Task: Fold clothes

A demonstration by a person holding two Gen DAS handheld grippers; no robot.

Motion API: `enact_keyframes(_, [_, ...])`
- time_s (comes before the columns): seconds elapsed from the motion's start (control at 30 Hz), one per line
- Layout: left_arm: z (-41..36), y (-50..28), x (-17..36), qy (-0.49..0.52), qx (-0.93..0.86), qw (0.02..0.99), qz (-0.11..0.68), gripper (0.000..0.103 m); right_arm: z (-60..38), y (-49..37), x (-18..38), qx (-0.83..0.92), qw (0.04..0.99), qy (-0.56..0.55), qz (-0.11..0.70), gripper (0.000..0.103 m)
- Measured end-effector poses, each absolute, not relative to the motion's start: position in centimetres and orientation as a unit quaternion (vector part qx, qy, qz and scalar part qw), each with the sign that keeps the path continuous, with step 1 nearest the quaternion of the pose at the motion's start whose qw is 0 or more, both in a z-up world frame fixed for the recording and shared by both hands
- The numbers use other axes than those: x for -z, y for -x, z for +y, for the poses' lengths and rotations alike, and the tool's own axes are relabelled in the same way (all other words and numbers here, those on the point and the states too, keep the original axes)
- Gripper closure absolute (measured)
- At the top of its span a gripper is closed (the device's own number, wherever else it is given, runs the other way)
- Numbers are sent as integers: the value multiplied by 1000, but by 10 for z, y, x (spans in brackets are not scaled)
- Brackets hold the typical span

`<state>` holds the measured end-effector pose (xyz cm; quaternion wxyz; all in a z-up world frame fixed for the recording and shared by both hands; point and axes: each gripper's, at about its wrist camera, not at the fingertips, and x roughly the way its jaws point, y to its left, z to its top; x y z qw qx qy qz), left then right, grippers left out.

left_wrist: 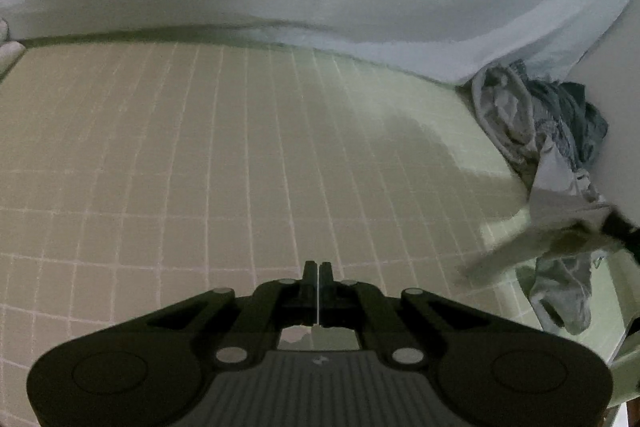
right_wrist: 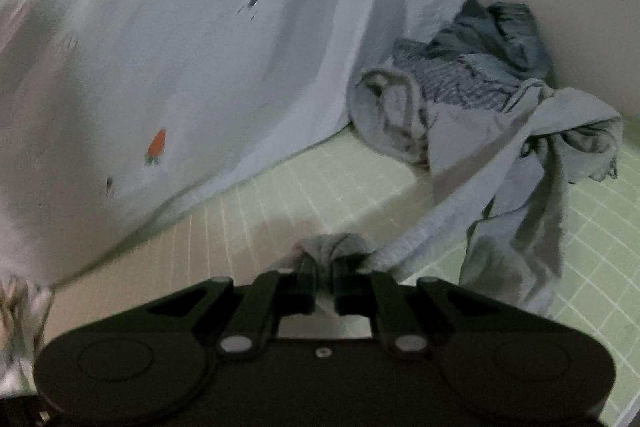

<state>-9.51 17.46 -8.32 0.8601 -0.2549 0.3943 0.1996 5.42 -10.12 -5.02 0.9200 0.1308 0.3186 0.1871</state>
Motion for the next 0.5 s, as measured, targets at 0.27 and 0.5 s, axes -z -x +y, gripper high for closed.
enact_keyframes(0.27, [118,39,89,231,-155,874,399,90,-172,-82,29,-122,942,-150,276,95])
enact_keyframes(0.5, [48,-51,98,252,-172,862,405,83,-264,-144,12,-92,951,-144,258,95])
